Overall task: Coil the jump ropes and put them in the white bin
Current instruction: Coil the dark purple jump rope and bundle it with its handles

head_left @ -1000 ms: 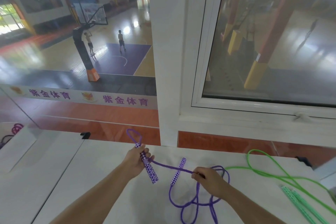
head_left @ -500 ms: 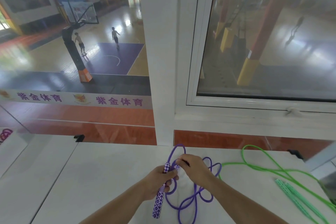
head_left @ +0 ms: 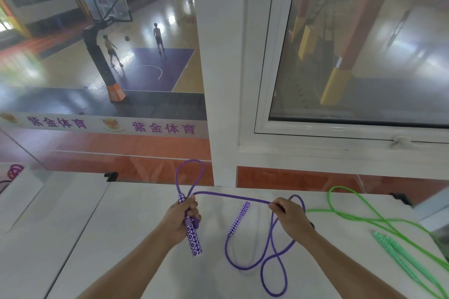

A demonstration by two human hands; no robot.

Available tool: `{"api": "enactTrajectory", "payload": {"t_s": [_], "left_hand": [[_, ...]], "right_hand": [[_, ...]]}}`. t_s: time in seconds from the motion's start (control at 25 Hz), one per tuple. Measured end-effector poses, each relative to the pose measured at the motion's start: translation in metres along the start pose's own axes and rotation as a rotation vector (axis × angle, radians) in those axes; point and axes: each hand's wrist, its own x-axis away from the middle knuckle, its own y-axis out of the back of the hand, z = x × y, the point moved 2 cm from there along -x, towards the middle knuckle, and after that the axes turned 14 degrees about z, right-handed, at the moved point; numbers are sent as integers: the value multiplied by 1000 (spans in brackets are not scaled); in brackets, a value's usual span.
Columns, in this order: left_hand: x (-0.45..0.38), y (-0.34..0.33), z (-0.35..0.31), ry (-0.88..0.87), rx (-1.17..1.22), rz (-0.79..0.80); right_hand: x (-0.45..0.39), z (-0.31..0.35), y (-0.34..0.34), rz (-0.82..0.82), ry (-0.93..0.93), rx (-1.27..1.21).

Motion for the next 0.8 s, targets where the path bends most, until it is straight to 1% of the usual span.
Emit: {"api": "enactTrajectory", "payload": {"t_s": [0.08,0.12,0.28,0.4,0.48,0.56,0.68,0.8], "left_hand": [[1,-4,6,-8,43,-12],[3,-9,12,13,24,-3],[10,-34,42,117,-200,91],[16,-51,58,136,-356,133],[18,-57,63,105,-412,107],[18,-58,65,73,-474,71],[15,-58,66,81,-468,82],[15,-59,66,91,-347,59]], "right_hand": [[3,11,-11,-15,-6,-59],[5,20,-17,-10,-4,-116],[8,61,-42,90,15,-229],[9,78,-56,144,62,-205],[10,83,-59,150,74,-178],[10,87,-59,182,77,-98],[13,93,-60,200,66,-65],[14,98,-57,153,35,-90]]}}
